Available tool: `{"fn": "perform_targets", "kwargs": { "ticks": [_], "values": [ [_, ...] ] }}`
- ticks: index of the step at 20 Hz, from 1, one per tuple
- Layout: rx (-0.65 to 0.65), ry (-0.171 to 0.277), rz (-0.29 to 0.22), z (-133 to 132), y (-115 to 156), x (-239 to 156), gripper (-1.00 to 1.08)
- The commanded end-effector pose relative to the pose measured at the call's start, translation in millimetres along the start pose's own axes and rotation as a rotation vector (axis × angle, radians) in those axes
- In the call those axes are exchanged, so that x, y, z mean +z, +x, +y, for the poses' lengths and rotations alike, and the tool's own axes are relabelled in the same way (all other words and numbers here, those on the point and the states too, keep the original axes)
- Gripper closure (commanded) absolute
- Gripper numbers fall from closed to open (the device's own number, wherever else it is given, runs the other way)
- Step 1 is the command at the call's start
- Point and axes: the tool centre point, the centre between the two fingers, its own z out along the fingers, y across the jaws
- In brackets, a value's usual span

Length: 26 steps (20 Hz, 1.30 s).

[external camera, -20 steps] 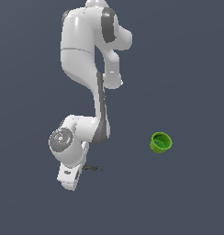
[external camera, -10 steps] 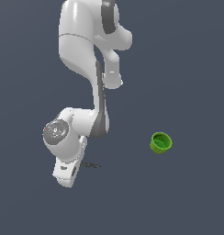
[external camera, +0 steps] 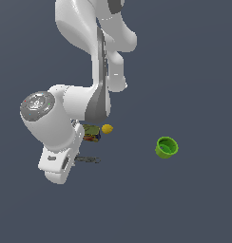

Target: Pick up a designated object from a clutter of objects.

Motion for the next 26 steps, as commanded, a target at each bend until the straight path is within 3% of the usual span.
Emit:
{"fn": "perform_targets", "kwargs": {
  "ticks": [1,15,26],
  "values": [
    [0.000,-0.001,0.000,-3,-3,-31,1.08],
    [0.001,-0.001,0.002,-15,-18,-182,1.08],
    [0.003,-0.001,0.001,-16,-24,-226,1.08]
  ]
}}
